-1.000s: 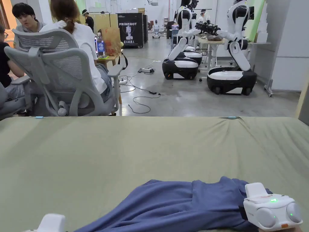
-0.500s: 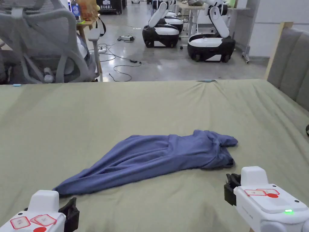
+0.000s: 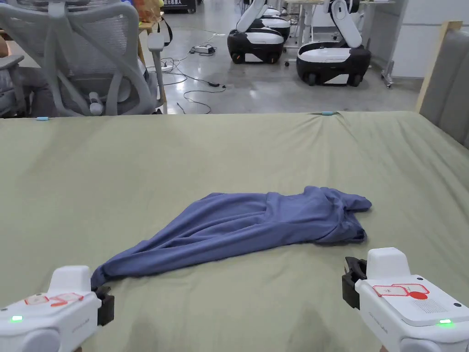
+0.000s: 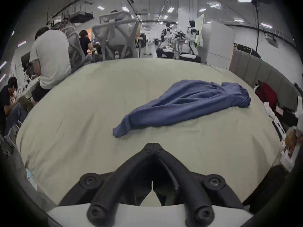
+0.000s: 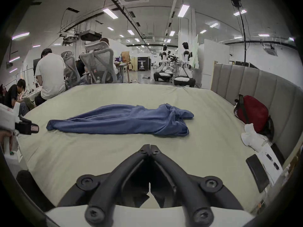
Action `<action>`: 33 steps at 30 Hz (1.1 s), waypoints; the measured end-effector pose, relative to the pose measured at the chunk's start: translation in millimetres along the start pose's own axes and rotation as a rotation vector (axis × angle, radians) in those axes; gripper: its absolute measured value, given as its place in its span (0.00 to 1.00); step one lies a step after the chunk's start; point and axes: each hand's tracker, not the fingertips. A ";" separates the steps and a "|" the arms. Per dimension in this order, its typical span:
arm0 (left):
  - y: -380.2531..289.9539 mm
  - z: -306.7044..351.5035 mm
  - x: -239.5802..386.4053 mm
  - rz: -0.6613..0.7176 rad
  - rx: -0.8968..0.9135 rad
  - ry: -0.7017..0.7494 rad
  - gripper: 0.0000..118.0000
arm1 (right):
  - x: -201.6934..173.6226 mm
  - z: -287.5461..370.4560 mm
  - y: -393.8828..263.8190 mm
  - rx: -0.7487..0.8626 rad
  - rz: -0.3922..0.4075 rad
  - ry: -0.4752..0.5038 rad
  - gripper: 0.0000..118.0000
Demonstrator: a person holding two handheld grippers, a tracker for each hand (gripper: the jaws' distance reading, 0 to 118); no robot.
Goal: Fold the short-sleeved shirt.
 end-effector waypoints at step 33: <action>62.1 -77.4 -15.9 0.034 -0.099 -0.033 0.04 | 97.0 -178.3 13.1 -0.104 0.007 -0.030 0.71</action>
